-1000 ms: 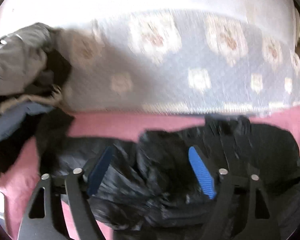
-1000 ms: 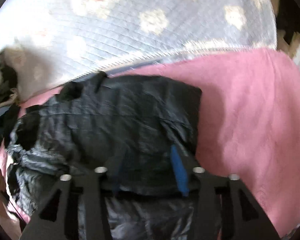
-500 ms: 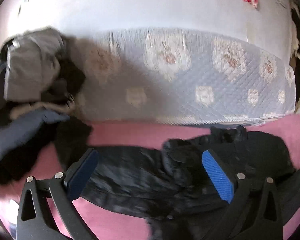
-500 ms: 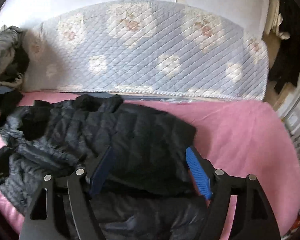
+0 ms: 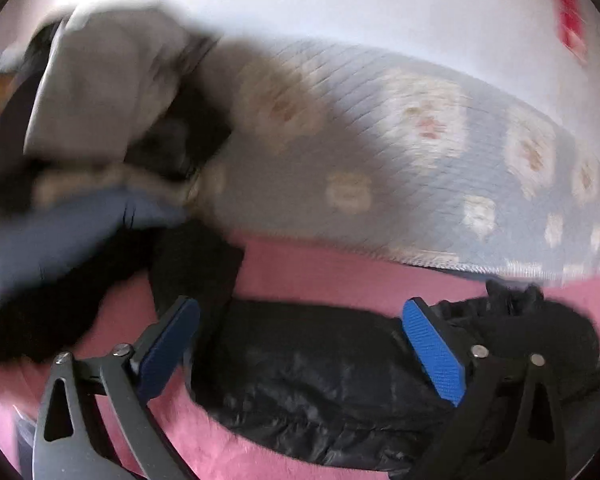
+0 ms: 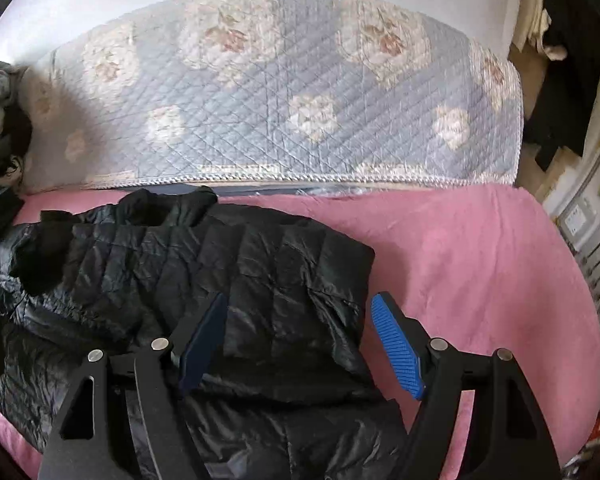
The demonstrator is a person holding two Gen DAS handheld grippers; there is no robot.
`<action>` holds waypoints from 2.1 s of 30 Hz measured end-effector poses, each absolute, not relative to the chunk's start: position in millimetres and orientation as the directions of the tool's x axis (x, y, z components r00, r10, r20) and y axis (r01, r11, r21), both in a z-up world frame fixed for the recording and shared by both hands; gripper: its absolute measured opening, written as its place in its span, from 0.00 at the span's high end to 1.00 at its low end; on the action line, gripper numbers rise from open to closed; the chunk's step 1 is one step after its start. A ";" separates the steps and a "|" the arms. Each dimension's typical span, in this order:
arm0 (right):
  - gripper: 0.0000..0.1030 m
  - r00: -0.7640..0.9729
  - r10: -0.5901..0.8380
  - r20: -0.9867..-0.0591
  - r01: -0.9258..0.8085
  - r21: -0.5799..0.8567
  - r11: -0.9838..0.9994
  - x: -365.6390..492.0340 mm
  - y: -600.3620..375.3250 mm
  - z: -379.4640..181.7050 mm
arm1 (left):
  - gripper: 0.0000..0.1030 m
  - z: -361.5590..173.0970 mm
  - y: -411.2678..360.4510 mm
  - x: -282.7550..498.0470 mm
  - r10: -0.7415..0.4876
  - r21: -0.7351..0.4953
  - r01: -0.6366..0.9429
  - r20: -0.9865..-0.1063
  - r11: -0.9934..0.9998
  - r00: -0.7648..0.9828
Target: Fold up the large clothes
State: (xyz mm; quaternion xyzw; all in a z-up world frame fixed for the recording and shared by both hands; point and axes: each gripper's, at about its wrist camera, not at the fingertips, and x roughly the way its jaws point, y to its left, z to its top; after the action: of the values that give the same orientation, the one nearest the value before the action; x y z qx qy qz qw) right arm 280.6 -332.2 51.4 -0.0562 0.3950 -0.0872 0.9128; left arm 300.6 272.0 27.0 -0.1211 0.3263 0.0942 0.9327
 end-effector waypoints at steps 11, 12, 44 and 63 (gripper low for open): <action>0.25 0.597 -0.181 -0.781 0.116 -0.139 0.983 300.7 -349.4 24.6 | 0.35 -65.8 328.1 320.6 0.061 -0.210 -0.442 -0.849 0.872 0.525; 0.25 0.596 -0.182 -0.782 0.124 -0.134 0.983 300.6 -352.1 24.8 | 0.42 -76.6 331.9 323.1 0.054 -0.205 -0.461 -0.871 0.863 0.488; 0.25 0.539 -0.077 -0.839 0.182 0.026 0.983 292.4 -371.9 16.4 | 0.98 38.8 104.7 259.6 -0.328 -0.209 0.254 -0.542 0.944 0.774; 0.25 0.532 -0.074 -0.843 0.100 -0.024 0.995 294.5 -356.0 19.5 | 0.24 56.3 136.3 235.2 -0.214 -0.192 0.147 -0.402 0.970 0.890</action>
State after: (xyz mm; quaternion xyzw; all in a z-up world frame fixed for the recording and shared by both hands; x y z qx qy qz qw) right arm 294.5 -356.0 19.5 0.0137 0.4810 -0.0496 0.8752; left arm 235.2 136.3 56.3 -0.0781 0.2151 -0.0933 0.9690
